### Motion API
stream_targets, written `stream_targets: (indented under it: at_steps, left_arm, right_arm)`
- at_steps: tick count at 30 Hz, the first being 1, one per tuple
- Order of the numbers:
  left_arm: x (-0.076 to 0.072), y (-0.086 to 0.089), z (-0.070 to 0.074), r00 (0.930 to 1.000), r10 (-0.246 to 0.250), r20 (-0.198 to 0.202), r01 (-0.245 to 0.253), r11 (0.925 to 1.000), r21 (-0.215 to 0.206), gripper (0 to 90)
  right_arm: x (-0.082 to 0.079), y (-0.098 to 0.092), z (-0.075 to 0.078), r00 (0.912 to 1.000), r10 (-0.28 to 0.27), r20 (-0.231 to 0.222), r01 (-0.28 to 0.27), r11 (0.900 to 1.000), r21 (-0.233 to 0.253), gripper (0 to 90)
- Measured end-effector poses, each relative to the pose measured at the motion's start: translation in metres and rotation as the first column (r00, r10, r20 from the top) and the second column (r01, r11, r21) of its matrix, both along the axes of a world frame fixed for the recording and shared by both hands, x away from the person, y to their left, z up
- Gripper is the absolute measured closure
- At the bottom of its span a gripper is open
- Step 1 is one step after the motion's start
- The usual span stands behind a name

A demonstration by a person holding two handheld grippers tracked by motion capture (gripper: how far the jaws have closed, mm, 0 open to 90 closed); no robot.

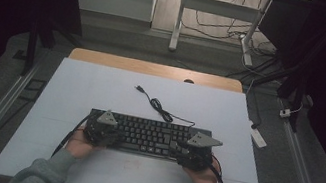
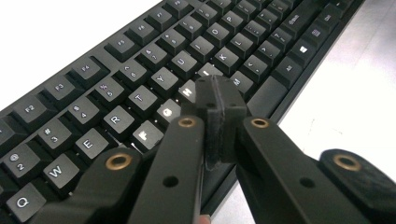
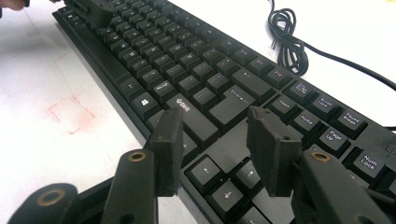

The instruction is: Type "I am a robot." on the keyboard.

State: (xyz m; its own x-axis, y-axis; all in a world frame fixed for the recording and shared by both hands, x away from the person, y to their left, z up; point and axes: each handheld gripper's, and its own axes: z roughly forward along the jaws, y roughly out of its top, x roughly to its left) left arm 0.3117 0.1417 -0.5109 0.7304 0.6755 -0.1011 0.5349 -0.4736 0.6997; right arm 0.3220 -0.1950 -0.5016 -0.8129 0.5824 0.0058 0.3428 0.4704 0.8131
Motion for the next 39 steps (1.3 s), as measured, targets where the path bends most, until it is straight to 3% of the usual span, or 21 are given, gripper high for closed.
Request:
stream_targets:
  at_steps: [27, 31, 35, 39]
  left_arm:
    - [0.003, -0.006, -0.012, 0.9995, 0.007, -0.032, -0.006, 0.9996, 0.028, 89.1]
    - [0.002, -0.005, -0.010, 0.9998, 0.008, -0.016, -0.008, 0.9995, 0.031, 89.1]
    - [-0.002, 0.001, 0.000, 0.9996, 0.015, 0.026, -0.015, 0.9998, -0.015, 88.6]
    - [-0.005, 0.012, 0.008, 0.9984, 0.032, 0.047, -0.029, 0.9979, -0.057, 81.5]
  right_arm:
    - [-0.001, 0.000, 0.000, 1.0000, -0.003, 0.002, 0.003, 1.000, -0.001, 56.3]
    - [-0.001, 0.000, 0.000, 1.0000, -0.001, 0.002, 0.001, 1.000, -0.001, 56.3]
    - [-0.001, 0.000, 0.000, 1.0000, 0.001, 0.003, -0.001, 1.000, 0.001, 56.3]
    - [-0.001, 0.001, 0.000, 1.0000, 0.002, 0.001, -0.002, 1.000, 0.002, 56.3]
